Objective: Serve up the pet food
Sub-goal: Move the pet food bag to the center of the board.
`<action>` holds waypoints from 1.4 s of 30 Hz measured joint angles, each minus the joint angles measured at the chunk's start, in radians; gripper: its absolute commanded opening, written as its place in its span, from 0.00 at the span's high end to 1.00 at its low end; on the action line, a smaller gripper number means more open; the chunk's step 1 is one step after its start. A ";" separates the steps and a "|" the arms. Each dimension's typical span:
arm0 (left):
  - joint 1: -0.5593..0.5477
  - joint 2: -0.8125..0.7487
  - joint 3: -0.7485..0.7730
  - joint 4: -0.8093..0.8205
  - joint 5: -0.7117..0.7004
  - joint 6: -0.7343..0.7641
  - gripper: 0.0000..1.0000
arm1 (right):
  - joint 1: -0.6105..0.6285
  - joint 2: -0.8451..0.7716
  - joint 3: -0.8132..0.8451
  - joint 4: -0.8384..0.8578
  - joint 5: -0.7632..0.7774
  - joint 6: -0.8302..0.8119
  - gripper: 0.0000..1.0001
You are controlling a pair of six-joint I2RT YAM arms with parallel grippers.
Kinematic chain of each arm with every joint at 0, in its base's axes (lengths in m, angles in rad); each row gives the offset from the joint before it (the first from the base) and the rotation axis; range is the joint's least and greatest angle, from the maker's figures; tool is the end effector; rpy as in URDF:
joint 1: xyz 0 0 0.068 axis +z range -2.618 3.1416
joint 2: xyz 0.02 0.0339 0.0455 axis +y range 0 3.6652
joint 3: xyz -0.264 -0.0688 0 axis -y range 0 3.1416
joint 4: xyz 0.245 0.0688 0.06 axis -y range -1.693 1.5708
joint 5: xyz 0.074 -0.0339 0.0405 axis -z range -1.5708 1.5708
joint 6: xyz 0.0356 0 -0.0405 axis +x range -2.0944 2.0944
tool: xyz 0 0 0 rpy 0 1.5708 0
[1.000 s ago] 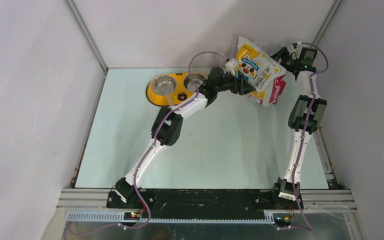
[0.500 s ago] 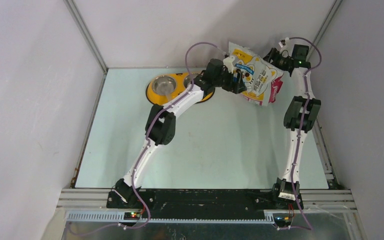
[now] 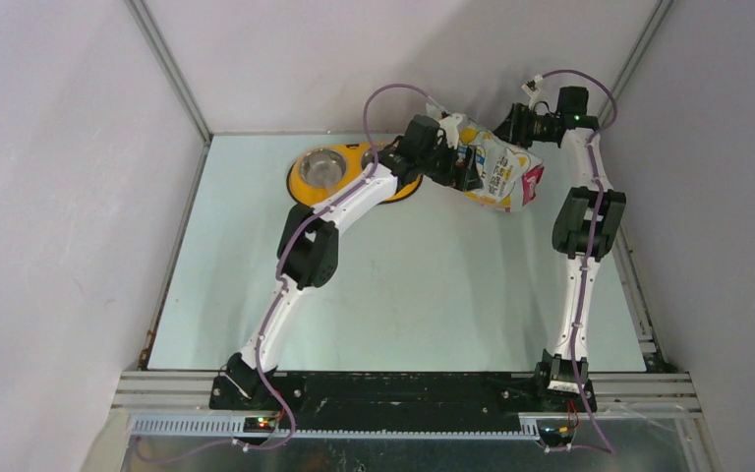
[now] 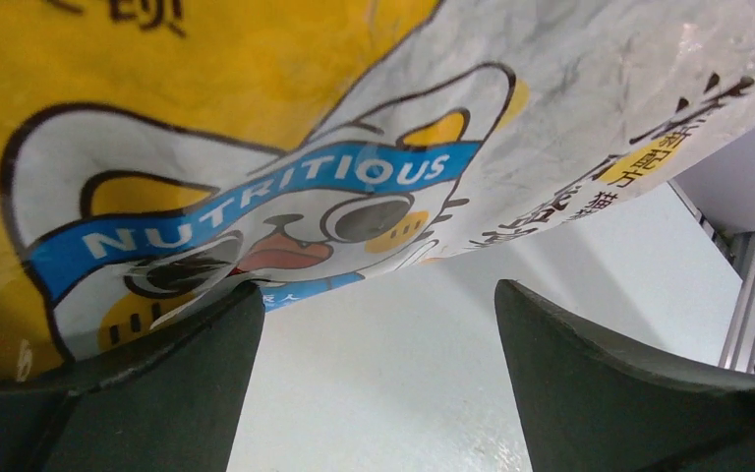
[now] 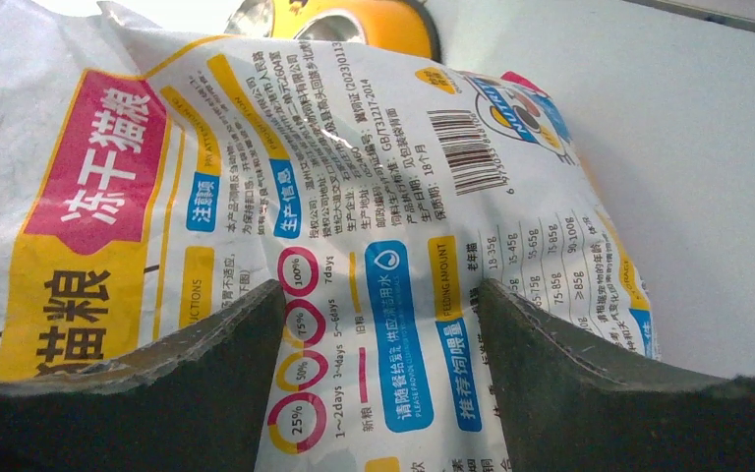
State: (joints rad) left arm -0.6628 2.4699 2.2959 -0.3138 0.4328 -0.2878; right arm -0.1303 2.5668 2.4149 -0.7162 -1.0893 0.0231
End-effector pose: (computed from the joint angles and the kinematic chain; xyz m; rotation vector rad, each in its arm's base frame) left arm 0.4419 -0.3639 0.2446 0.6814 2.0632 -1.0139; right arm 0.5507 -0.0403 0.2102 -0.3056 2.1404 1.2353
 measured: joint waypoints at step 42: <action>0.042 -0.143 -0.042 -0.367 -0.013 -0.017 0.00 | 0.093 -0.130 -0.248 -0.227 -0.215 -0.484 0.33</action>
State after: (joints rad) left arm -0.6212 2.3268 2.2536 -0.6811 0.4194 -0.3050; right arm -0.0372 2.4367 2.1674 -0.9432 -1.3041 -0.4606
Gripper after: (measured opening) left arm 0.995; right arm 0.666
